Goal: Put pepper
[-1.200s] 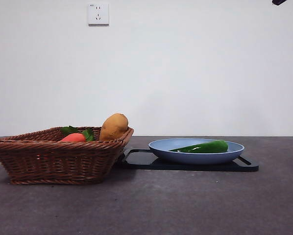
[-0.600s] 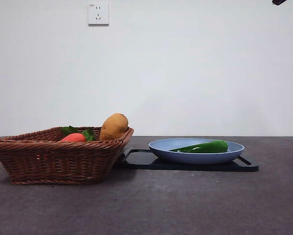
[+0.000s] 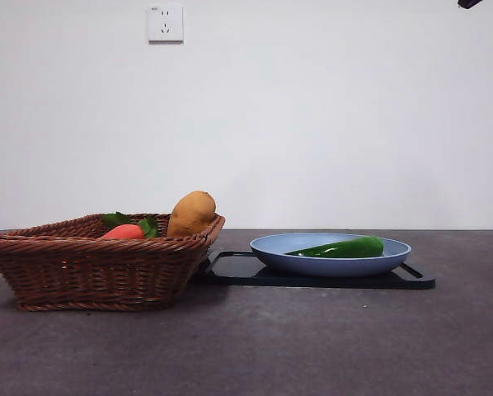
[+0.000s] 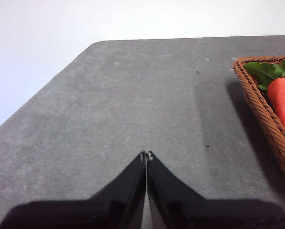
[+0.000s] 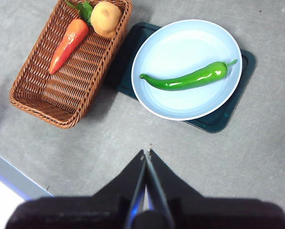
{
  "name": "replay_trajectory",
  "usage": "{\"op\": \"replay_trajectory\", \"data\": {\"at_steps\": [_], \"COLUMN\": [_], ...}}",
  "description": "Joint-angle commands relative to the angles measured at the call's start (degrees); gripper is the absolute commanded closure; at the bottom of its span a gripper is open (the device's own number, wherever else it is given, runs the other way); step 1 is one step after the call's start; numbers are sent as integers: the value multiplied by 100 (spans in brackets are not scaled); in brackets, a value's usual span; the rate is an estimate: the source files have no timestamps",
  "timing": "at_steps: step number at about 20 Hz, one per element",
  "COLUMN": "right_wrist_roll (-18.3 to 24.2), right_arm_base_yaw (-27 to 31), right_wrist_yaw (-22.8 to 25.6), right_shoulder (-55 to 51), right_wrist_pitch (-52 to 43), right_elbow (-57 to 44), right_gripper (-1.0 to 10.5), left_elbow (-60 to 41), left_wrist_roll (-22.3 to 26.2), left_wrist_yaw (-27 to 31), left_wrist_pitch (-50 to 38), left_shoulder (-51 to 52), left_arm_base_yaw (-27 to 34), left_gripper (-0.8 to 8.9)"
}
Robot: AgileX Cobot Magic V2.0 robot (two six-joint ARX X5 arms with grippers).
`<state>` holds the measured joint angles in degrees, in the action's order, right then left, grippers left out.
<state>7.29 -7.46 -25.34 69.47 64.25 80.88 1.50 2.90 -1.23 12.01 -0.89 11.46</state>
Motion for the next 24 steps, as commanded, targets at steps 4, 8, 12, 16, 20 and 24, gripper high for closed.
{"op": "replay_trajectory", "data": {"at_steps": [4, 8, 12, 16, 20, 24], "right_wrist_roll": [-17, -17, -17, 459, 402, 214], "right_arm_base_yaw": [-4, -4, -2, 256, 535, 1137], "right_wrist_yaw": [-2, -2, 0, 15, -24, -17], "right_shoulder": [63, 63, 63, -72, -1064, -2549], "right_wrist_pitch": [-42, -42, -39, -459, -1869, -3418], "right_elbow": [107, 107, 107, 70, -723, -2527], "right_gripper": [943, 943, 943, 943, 943, 943], "left_elbow": [-9, -9, -9, -9, -9, -9], "left_wrist_roll": [-57, -57, -57, -57, -59, -59], "left_wrist_yaw": [-52, -52, -52, -52, -52, -52], "left_wrist_pitch": [90, 92, 92, 92, 90, 92], "left_shoulder": [17, 17, 17, 17, 17, 17], "left_arm_base_yaw": [24, 24, 24, 24, 24, 24], "left_gripper": [805, 805, 805, 805, 805, 805]}}
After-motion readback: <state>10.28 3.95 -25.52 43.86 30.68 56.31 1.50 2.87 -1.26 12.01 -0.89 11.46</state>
